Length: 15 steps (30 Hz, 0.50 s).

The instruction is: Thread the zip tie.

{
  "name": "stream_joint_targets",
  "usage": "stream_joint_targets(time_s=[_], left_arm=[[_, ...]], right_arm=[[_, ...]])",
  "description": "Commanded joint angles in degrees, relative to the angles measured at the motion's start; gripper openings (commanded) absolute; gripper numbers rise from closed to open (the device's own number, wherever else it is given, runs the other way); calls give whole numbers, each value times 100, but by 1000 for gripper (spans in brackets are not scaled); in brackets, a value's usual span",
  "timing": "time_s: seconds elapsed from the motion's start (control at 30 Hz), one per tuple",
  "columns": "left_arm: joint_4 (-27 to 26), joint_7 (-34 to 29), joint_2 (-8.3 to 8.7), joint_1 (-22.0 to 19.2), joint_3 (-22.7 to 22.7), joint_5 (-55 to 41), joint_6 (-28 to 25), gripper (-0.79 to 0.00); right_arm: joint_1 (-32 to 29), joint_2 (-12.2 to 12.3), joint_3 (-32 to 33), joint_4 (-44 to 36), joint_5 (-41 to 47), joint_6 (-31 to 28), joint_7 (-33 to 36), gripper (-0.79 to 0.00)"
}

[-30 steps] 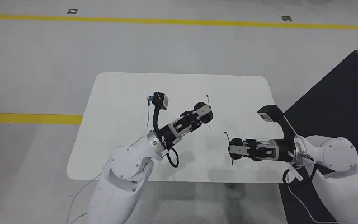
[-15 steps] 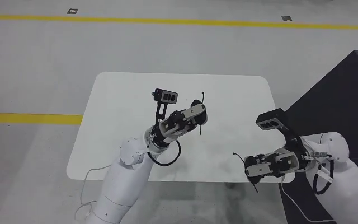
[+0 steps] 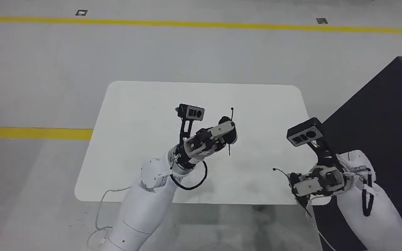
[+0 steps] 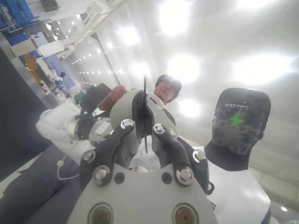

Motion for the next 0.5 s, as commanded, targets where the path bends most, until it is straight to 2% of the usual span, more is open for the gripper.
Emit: stream_joint_targets(time_s=[0.0, 0.2, 0.27, 0.47], left_arm=[[204, -506, -101, -100, 239, -1362, -344, -785], [745, -1336, -428, -294, 713, -3609, -503, -785], [1041, -1473, -504, -467, 823, -3602, -512, -785], [1041, -1473, -504, -467, 823, -3602, -512, -785]], right_arm=[[74, -50, -167, 107, 544, 194, 87, -785], [183, -155, -458, 356, 1125, 535, 87, -785], [191, -175, -498, 393, 1108, 518, 87, -785], [191, -175, -498, 393, 1108, 518, 87, -785]])
